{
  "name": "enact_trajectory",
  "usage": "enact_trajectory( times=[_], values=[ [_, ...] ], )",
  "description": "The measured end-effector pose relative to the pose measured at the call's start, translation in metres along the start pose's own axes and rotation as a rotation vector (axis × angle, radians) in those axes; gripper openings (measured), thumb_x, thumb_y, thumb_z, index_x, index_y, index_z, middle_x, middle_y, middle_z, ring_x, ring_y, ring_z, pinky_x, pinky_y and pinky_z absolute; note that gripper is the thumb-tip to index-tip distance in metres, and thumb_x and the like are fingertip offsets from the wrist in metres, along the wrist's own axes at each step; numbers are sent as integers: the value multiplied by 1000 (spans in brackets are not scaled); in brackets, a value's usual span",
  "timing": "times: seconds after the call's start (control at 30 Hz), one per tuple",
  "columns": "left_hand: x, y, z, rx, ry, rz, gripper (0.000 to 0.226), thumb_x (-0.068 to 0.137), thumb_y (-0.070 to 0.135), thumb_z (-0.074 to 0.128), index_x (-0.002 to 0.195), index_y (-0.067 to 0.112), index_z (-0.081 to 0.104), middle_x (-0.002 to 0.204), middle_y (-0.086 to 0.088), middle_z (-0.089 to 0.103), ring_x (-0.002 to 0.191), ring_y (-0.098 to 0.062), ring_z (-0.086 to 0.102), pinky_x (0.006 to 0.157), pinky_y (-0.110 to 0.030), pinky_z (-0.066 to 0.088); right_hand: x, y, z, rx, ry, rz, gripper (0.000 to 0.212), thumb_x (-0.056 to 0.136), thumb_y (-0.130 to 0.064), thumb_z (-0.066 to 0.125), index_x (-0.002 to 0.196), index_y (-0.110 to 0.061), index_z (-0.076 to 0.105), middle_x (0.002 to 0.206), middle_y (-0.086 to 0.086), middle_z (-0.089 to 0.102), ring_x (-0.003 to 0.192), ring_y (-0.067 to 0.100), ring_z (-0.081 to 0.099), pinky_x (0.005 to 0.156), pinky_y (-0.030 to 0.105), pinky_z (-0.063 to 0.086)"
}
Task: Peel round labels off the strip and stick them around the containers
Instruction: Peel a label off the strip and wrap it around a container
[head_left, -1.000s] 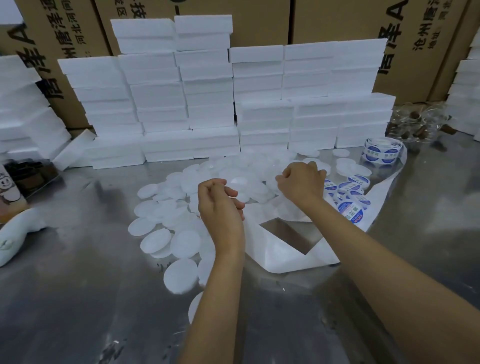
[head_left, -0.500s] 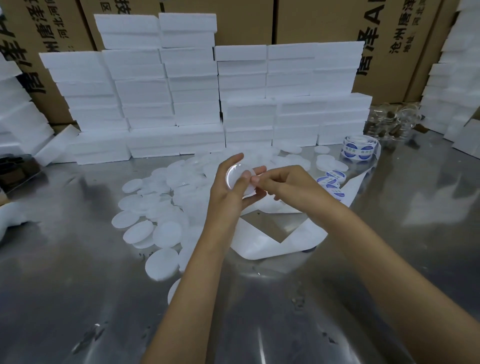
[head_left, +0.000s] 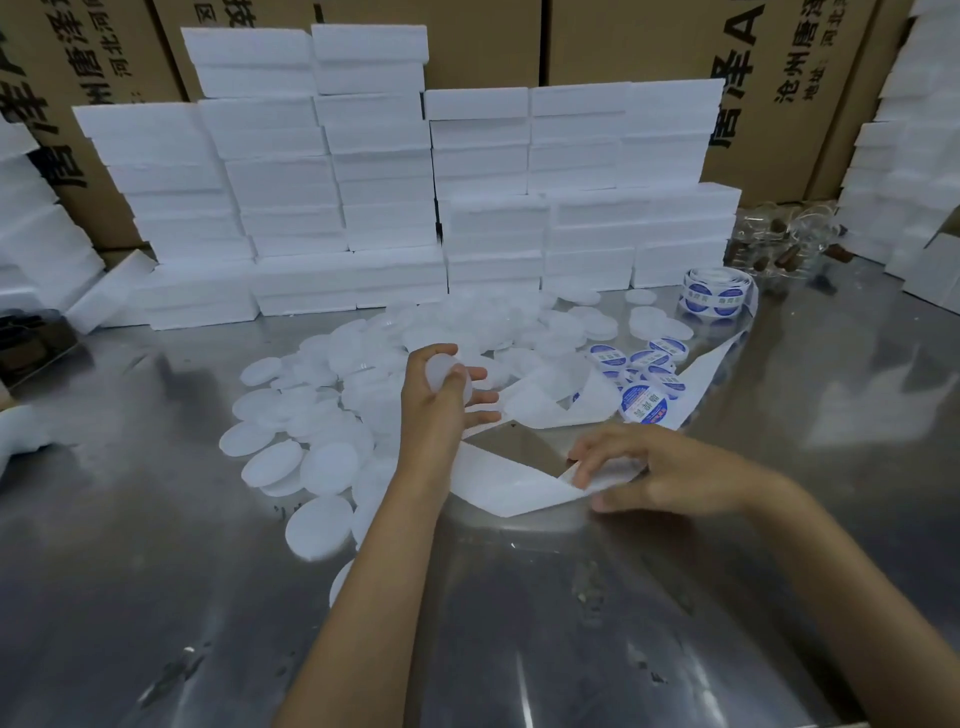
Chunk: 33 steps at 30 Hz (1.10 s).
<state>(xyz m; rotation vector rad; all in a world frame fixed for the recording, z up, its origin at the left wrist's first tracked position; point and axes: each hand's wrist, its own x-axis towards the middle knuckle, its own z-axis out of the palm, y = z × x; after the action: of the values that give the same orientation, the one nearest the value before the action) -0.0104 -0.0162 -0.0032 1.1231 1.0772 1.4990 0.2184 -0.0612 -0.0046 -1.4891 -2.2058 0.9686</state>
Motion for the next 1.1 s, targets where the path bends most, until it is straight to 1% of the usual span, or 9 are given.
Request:
enact_trajectory(
  times=[0.1,0.2,0.37,0.43,0.6,0.67,0.77,0.93,1.1],
  values=[
    [-1,8,2,-118,13,54,27,97,6,58,115,26,56,102,-12,70,74,-19,73,65,-28,59,10,-1,4,221,183,5,3,87,-19,74,89,-16,76,92,-5,74,80,2,65,76,18,49],
    [-5,15,6,-95,-50,149,39,91,4,66,119,29,54,104,-12,70,82,-21,75,72,-26,59,20,-5,4,375,264,58,3,89,-16,72,88,-15,75,80,0,76,69,4,65,66,13,46],
    [-12,9,18,125,-247,219,53,78,-3,77,115,27,53,97,-7,72,93,-26,72,84,-38,59,31,-6,12,494,344,160,5,84,-20,77,85,-15,76,83,3,77,71,7,70,66,16,49],
    [-14,1,21,254,-335,212,53,81,-1,75,116,31,51,100,-5,70,87,-15,71,84,-32,58,31,-5,17,543,354,181,8,81,-22,78,86,-15,77,85,3,77,75,12,72,67,23,52],
    [-14,-14,21,388,-376,118,53,83,6,74,113,41,48,101,3,67,93,-19,69,84,-35,58,27,-2,19,735,346,168,26,77,-22,80,102,-24,74,99,9,76,96,29,72,93,44,53],
    [-13,-16,21,423,-373,94,53,83,7,73,114,41,47,101,4,67,97,-20,69,86,-40,59,24,-1,17,817,250,102,41,73,-15,78,110,-29,69,104,13,74,100,30,71,96,44,52],
    [-11,-18,19,420,-372,71,53,82,5,74,111,41,47,97,5,69,95,-14,69,79,-32,61,20,0,20,825,166,13,49,71,-3,71,115,-26,65,108,13,73,102,31,69,95,43,52],
    [-10,-16,18,385,-315,33,39,89,11,71,116,32,52,88,22,67,87,-1,68,66,-20,59,19,-1,25,718,333,-82,30,81,3,73,103,-17,74,105,6,75,101,29,70,90,35,56],
    [-9,-14,19,373,-286,23,37,89,12,73,118,27,55,101,16,59,83,10,64,55,-8,48,18,-5,27,634,414,-130,25,84,1,74,103,-15,74,103,2,75,100,20,71,87,29,58]
  ],
)
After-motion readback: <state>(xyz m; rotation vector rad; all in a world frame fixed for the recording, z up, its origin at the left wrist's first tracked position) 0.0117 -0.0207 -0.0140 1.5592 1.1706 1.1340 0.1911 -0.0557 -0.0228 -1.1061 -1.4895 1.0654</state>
